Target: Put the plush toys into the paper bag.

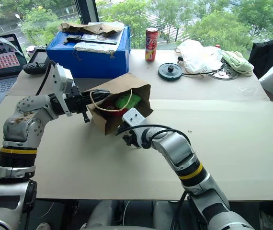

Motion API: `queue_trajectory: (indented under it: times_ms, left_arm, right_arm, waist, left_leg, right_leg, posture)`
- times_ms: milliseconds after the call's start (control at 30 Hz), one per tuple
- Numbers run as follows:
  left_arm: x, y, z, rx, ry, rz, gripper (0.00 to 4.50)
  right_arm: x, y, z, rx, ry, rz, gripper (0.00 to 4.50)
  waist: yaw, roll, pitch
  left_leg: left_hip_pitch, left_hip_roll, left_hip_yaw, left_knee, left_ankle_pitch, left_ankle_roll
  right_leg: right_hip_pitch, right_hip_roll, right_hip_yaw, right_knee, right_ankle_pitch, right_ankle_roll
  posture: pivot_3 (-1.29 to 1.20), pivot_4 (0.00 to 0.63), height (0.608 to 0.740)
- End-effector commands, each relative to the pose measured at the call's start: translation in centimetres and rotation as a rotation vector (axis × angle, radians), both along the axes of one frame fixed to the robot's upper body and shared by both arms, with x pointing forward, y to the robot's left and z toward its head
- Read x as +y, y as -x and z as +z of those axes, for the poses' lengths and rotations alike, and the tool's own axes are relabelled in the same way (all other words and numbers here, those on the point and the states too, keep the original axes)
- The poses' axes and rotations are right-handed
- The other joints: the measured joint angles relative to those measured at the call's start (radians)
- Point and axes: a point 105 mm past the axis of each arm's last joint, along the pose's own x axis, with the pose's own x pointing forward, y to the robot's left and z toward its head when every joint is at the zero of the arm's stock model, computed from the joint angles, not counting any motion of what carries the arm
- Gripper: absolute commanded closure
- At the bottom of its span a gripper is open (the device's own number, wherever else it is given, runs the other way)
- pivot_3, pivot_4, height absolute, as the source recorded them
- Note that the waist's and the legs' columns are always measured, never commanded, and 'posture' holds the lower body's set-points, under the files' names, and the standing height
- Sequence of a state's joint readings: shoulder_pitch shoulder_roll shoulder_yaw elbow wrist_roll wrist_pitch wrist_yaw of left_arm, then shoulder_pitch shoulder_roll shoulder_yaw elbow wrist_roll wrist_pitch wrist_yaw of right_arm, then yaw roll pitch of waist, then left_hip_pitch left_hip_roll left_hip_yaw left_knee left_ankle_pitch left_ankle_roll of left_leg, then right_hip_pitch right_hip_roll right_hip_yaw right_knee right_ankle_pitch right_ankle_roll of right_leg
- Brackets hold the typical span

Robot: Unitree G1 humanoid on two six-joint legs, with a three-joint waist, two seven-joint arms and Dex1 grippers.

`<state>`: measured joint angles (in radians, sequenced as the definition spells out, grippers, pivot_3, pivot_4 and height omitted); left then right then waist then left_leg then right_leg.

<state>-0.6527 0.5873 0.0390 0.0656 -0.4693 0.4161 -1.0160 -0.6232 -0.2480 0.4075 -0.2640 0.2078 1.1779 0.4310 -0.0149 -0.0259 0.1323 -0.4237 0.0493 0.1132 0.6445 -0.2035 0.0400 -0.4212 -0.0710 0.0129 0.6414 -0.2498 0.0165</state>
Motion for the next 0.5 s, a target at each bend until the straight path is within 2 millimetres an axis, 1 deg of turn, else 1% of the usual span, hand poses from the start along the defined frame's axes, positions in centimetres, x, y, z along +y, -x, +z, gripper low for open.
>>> queue_trajectory:
  times_ms: [33,67,233,300,367,433,500]
  left_arm:
    - [0.1,0.2,1.3,-0.060,0.000,-0.001,4.50]
    - [0.1,0.2,1.3,-0.060,0.000,-0.001,4.50]
    - [0.0,0.2,1.4,-0.061,0.004,-0.003,4.50]
    - [-0.1,0.1,1.5,-0.064,0.013,-0.006,4.50]
    - [-0.5,-0.1,1.7,-0.070,0.035,-0.010,4.50]
    - [-1.0,-0.7,2.2,-0.076,0.079,-0.006,4.50]
    - [-1.6,-1.1,2.7,-0.076,0.126,-0.004,4.50]
  right_arm:
    - [0.3,-0.3,1.1,-0.051,-0.028,0.006,4.27]
    - [0.3,-0.3,1.1,-0.053,-0.031,0.002,4.42]
    - [-0.5,-1.3,1.8,-0.086,-0.063,-0.054,4.42]
    - [-1.3,-1.8,3.2,-0.131,-0.114,-0.080,4.42]
    - [-2.6,-2.2,4.9,-0.192,-0.159,-0.107,4.42]
    - [-4.1,-2.2,6.3,-0.272,-0.151,-0.123,4.42]
    - [-5.3,-1.8,7.7,-0.343,-0.125,-0.120,4.42]
  waist:
    - [0.000,0.000,0.000]
    - [0.000,0.000,0.000]
    - [0.000,0.000,0.000]
    - [0.000,0.000,0.000]
    - [0.001,0.000,0.000]
    - [0.006,0.000,0.000]
    - [0.010,0.000,0.000]
  left_leg:
    - [0.000,0.000,0.000,0.000,0.000,0.000]
    - [0.000,0.000,0.000,0.000,0.000,0.000]
    - [0.000,0.000,0.000,0.000,0.000,0.000]
    - [0.000,0.000,0.000,0.000,0.000,0.000]
    - [0.000,0.000,0.000,0.000,0.000,0.000]
    - [0.000,0.000,0.000,0.000,0.000,0.000]
    - [-0.001,-0.001,0.000,0.000,0.000,0.000]
  right_leg:
    - [0.000,0.000,0.000,0.000,0.000,0.000]
    - [0.000,0.000,0.000,0.000,0.000,0.000]
    - [0.000,0.000,0.000,0.000,0.000,0.000]
    - [0.000,0.000,0.000,0.000,0.000,0.000]
    - [0.000,0.000,0.000,0.000,0.000,0.000]
    - [0.000,-0.001,0.000,0.000,0.000,0.000]
    - [0.000,-0.002,-0.001,0.000,0.000,0.000]
  posture:
    - [0.00,0.150,0.739]
    - [0.00,0.150,0.739]
    - [0.00,0.150,0.739]
    - [0.00,0.150,0.739]
    - [0.00,0.150,0.739]
    - [0.00,0.150,0.739]
    - [0.00,0.150,0.739]
